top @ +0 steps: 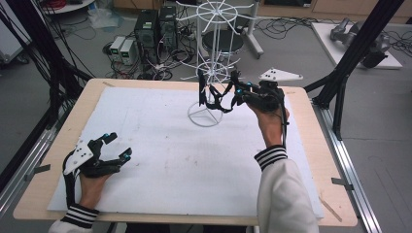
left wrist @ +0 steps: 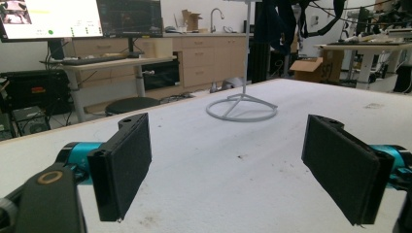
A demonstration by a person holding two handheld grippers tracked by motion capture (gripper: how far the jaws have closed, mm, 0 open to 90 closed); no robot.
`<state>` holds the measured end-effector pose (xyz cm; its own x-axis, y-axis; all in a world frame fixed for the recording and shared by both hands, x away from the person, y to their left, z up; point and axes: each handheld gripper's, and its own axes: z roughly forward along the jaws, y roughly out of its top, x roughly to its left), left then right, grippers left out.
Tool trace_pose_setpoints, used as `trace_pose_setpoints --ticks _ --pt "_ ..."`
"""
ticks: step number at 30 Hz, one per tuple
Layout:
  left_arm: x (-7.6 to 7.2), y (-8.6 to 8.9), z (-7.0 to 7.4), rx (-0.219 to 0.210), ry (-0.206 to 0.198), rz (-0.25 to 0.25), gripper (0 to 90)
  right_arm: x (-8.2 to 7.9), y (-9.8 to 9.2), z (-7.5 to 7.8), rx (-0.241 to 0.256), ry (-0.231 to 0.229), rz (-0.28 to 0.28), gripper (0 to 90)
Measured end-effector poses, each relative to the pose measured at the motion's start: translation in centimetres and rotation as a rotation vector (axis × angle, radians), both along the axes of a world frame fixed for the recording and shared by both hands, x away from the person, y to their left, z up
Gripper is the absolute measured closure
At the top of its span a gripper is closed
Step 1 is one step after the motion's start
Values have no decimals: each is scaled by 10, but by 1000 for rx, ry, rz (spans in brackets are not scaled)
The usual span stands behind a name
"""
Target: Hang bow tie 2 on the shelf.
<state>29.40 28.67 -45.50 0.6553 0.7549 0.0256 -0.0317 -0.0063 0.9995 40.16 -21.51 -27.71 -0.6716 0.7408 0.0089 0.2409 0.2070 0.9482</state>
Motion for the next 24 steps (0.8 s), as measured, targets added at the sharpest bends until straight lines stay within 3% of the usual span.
trace_pose_setpoints --ticks 9,18,24 --pt "0 0 0 0 -1 1 187 9 4 2 -17 -5 -4 765" --pt "0 0 0 0 0 1 188 18 12 5 -84 -26 -22 765" --pt "0 0 0 2 -1 -1 188 23 17 6 -102 -37 -23 764"
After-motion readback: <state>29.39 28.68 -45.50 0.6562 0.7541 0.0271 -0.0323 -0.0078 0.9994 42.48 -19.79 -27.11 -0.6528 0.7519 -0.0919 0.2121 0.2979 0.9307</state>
